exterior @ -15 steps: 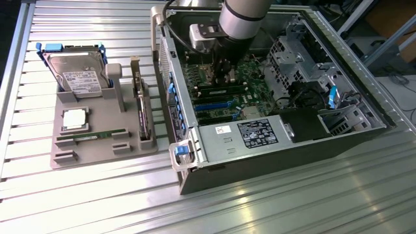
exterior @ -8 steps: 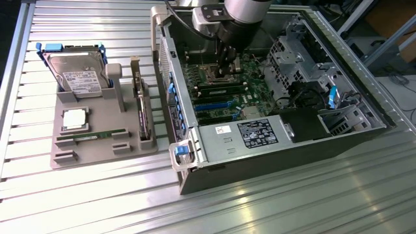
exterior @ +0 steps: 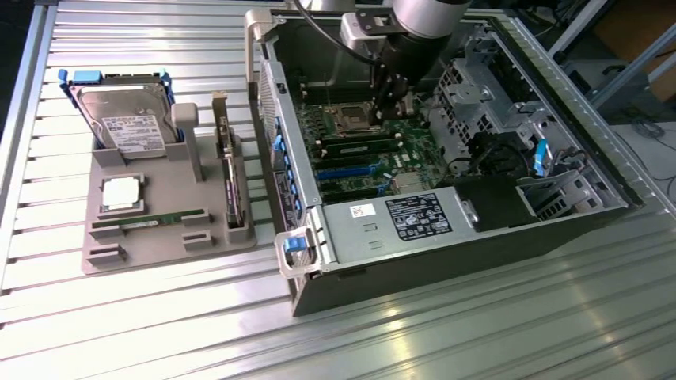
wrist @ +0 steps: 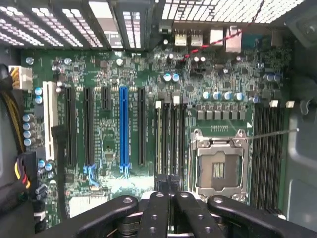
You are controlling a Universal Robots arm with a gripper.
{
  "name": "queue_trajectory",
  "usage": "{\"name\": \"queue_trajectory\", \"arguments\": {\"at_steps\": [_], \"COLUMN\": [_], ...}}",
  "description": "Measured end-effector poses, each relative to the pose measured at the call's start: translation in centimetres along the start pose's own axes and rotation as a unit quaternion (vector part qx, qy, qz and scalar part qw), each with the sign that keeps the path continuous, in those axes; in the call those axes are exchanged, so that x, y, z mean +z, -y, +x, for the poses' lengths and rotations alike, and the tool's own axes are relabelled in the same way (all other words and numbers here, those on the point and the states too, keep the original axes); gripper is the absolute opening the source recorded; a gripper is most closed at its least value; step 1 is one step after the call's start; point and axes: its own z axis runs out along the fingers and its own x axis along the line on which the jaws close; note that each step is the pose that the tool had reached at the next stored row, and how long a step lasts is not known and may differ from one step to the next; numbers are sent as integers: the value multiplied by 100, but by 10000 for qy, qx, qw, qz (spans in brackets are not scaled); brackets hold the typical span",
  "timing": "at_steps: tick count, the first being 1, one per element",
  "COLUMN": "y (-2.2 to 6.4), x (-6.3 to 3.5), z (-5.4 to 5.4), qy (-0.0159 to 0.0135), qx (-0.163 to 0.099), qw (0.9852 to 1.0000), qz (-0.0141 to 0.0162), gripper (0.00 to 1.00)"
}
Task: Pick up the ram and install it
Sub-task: 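Press down the ram until it locks into place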
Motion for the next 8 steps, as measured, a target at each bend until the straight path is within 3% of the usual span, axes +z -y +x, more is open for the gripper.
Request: {"name": "queue_trajectory", "arguments": {"at_steps": [3, 8], "y": [110, 111], "x": [1, 1], "z": [3, 3], "qy": [0, 0], "qx": [0, 0], "qw": [10000, 10000], "qz": [0, 0], "gripper": [11, 11]}}
